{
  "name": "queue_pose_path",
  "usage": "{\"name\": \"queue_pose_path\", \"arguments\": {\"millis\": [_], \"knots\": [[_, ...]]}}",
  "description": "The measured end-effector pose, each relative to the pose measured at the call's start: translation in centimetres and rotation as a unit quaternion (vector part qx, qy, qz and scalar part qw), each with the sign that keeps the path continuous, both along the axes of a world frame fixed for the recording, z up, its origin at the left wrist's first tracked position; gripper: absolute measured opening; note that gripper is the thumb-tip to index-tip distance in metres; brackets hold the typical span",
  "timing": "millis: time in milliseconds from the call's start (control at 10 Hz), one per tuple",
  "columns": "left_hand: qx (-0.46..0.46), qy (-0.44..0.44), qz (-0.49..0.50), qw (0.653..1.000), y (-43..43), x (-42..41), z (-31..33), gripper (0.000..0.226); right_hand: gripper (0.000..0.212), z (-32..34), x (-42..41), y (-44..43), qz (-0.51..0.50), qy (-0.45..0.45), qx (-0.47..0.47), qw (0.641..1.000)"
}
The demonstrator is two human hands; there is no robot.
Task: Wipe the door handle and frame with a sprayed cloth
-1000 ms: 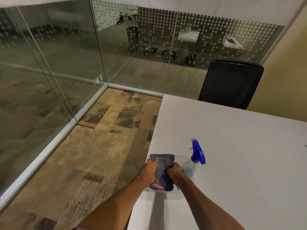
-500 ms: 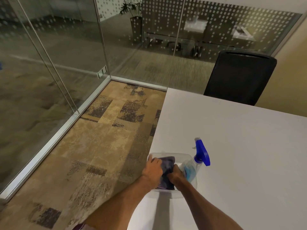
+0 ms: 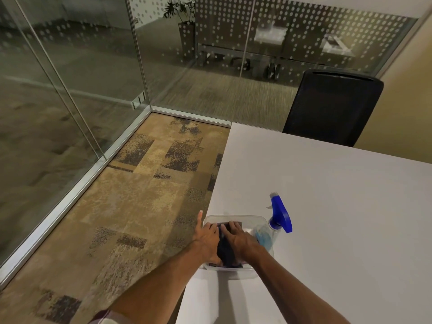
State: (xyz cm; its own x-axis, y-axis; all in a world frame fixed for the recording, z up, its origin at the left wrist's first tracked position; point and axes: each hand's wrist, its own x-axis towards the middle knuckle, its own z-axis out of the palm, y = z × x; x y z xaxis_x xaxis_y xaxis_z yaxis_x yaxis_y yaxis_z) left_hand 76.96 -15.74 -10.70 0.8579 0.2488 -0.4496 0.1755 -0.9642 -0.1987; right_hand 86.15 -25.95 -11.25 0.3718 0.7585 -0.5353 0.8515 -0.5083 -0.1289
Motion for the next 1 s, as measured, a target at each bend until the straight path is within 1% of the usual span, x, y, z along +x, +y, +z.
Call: {"name": "queue_pose_path", "arguments": {"millis": [200,400,500,600,700,800,900,1000], "knots": [[0.032,0.007,0.01,0.999,-0.6,0.3,-1.4,0.103,0.09,-2.2,-1.0,-0.2,-0.018,-0.031,-0.036,0.999],[0.065,0.026,0.009,0.998,-0.8,0.3,-2.5,0.102,0.091,-2.3,-1.6,0.0,-0.036,-0.03,-0.046,0.998],[0.059,0.016,0.009,0.998,-0.9,0.1,-2.7,0.102,0.089,-2.0,-1.9,-0.1,-0.045,-0.023,-0.035,0.998],[0.029,-0.016,0.015,0.999,-1.1,-0.5,-2.4,0.1,0.074,-1.2,-2.4,-0.3,-0.091,0.006,-0.001,0.996],[-0.003,-0.037,0.031,0.999,-1.0,-1.0,-1.8,0.099,0.073,-0.3,-2.4,-0.2,-0.111,0.016,0.017,0.994],[-0.037,-0.067,0.055,0.996,-1.0,-1.7,-0.2,0.094,0.082,1.1,-3.1,-0.9,-0.089,0.002,0.035,0.995],[-0.049,-0.096,0.088,0.99,-0.8,-2.4,0.9,0.088,0.079,2.1,-3.7,-1.1,-0.099,0.003,0.063,0.993],[-0.033,-0.128,0.113,0.985,-0.6,-3.3,2.6,0.077,0.067,3.4,-4.3,-0.6,-0.069,-0.009,0.096,0.993]]}}
